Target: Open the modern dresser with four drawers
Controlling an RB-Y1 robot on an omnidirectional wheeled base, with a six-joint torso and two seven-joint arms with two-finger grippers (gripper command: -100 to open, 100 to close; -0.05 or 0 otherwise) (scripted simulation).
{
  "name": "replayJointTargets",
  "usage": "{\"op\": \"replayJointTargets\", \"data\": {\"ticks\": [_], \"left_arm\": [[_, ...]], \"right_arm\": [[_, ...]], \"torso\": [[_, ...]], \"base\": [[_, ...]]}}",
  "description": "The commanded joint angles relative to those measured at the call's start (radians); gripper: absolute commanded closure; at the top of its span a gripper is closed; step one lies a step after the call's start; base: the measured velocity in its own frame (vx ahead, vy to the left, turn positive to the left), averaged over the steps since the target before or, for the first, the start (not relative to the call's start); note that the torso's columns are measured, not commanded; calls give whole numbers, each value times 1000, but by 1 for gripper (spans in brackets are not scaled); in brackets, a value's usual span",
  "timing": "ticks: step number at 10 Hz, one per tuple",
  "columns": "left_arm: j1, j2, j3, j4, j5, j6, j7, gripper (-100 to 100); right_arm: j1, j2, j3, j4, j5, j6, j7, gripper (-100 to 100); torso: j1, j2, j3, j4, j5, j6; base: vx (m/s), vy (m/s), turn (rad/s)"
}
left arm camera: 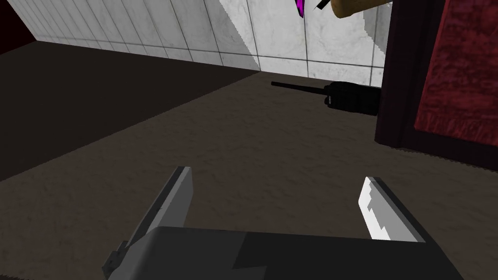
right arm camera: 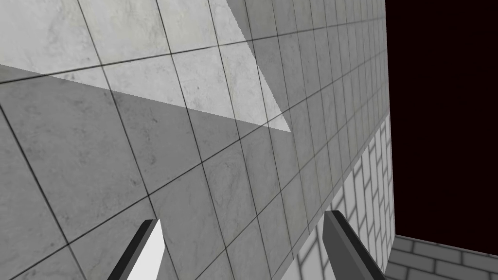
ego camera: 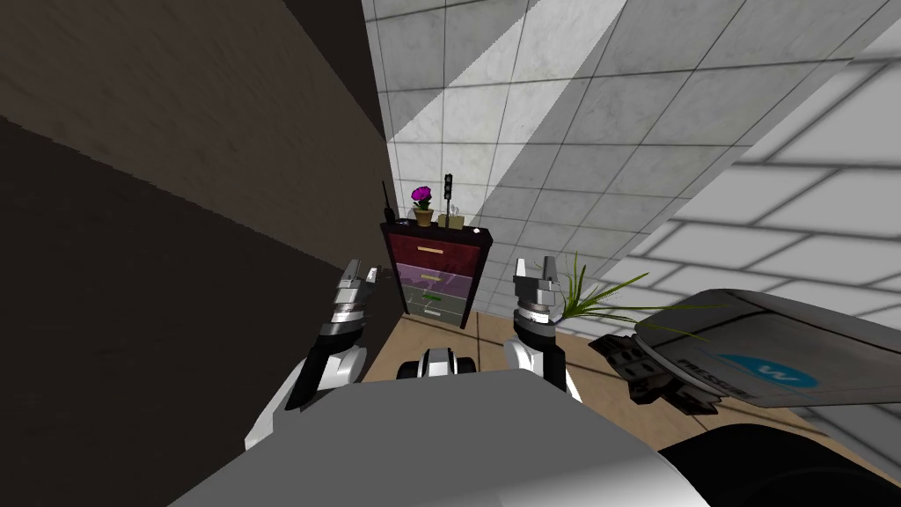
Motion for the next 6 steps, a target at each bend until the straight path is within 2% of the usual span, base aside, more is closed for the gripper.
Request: {"op": "replayJointTargets", "data": {"ticks": [1, 2, 6], "left_arm": [[-8, 5, -14, 73, -4, -37, -3, -100], [-8, 5, -14, 82, -4, -37, -3, -100], [-26, 11, -36, 223, -10, -96, -7, -100]], "right_arm": [[0, 0, 0, 0, 0, 0, 0, 0], [0, 0, 0, 0, 0, 0, 0, 0], [0, 0, 0, 0, 0, 0, 0, 0]], "torso": [[0, -1, 0, 0, 0, 0], [0, -2, -1, 0, 0, 0], [-1, -3, -2, -1, 0, 0]], "base": [[69, 13, -73], [50, 13, -29], [83, 11, -67]]}}
